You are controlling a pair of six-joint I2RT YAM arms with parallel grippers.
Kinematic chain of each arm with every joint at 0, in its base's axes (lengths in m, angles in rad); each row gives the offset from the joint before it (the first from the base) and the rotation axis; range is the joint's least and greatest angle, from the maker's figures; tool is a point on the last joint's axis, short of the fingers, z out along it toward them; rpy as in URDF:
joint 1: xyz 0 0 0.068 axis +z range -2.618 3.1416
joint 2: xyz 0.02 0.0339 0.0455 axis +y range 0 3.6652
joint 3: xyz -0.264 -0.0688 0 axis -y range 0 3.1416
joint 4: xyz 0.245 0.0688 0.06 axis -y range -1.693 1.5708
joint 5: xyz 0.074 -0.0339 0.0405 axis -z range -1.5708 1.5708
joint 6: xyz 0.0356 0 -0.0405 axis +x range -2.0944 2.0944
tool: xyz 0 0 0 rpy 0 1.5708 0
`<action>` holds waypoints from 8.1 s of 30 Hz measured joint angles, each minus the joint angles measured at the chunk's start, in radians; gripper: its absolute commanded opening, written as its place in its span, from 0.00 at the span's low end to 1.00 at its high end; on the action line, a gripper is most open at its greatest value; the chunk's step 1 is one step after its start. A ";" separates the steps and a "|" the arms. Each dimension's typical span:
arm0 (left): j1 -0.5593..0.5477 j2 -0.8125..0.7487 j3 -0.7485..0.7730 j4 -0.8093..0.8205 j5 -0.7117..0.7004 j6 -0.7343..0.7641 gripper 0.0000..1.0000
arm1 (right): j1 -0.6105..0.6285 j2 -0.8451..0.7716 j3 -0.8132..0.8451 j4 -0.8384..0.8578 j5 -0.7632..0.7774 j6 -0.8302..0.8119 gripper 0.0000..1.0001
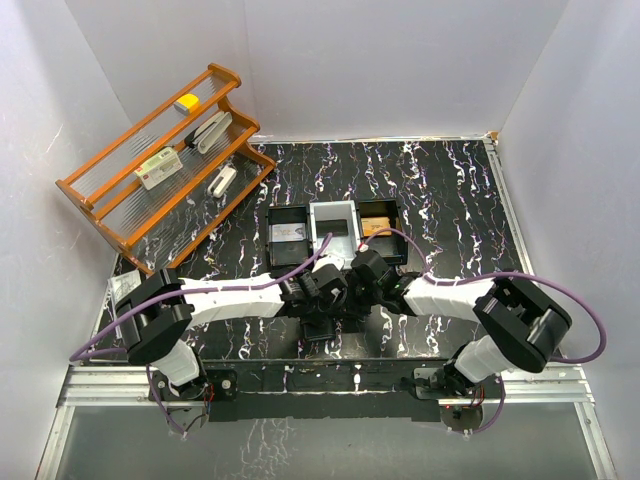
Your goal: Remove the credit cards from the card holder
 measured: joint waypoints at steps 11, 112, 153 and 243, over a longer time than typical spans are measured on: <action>-0.004 0.004 0.063 -0.143 0.032 0.002 0.40 | 0.002 -0.006 -0.016 0.045 -0.042 -0.003 0.00; 0.081 -0.184 -0.175 -0.053 -0.042 -0.177 0.36 | 0.004 -0.008 0.003 -0.031 -0.023 0.031 0.06; 0.172 -0.314 -0.164 0.157 0.251 -0.171 0.00 | 0.000 -0.009 0.148 -0.217 -0.033 -0.073 0.71; 0.130 -0.312 -0.256 -0.077 -0.029 -0.134 0.00 | -0.046 0.039 0.241 -0.283 -0.105 -0.251 0.68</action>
